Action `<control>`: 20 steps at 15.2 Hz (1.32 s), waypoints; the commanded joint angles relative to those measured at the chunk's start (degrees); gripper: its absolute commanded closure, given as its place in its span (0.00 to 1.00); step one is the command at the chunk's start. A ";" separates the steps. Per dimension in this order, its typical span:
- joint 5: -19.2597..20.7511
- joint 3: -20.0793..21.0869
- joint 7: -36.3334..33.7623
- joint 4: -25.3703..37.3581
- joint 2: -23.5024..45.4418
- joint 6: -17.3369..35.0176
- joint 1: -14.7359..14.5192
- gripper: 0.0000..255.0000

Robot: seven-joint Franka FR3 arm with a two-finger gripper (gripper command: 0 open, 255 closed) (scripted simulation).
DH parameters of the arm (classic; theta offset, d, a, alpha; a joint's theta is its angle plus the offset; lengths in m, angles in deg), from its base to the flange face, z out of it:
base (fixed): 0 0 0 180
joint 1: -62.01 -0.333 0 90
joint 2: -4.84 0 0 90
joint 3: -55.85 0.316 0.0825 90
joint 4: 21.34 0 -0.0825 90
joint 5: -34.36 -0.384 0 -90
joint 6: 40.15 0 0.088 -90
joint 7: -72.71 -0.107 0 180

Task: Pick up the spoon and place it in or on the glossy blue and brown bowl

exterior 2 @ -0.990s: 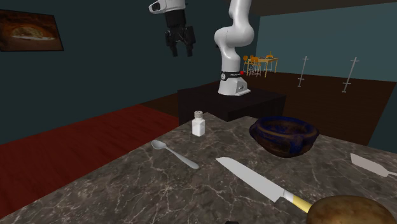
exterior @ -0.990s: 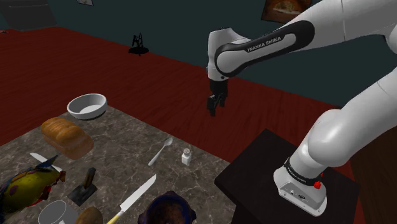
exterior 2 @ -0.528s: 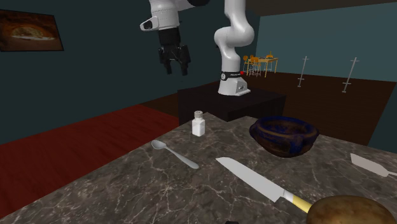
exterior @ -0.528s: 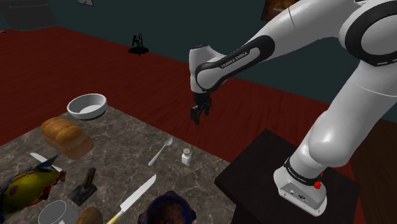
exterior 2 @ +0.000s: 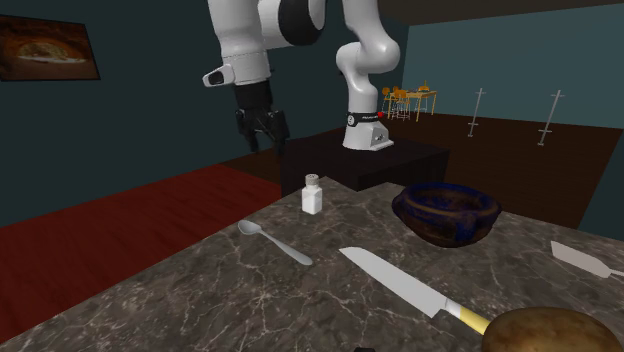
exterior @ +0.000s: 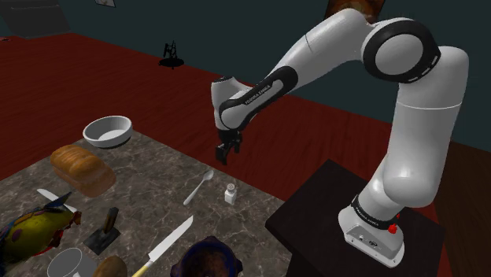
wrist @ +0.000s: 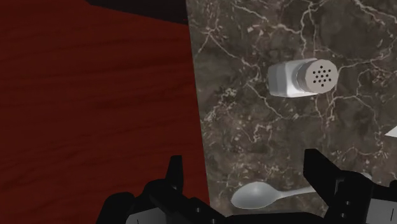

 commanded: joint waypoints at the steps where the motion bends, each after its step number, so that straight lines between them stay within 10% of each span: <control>1: 1.23 -0.29 -0.94 4.03 4.89 0.75 -0.92 0.00; 9: 4.49 -1.74 -3.46 22.43 23.05 0.30 -5.34 0.00; 20: 5.07 -2.29 -3.81 22.09 26.71 4.30 -5.84 0.00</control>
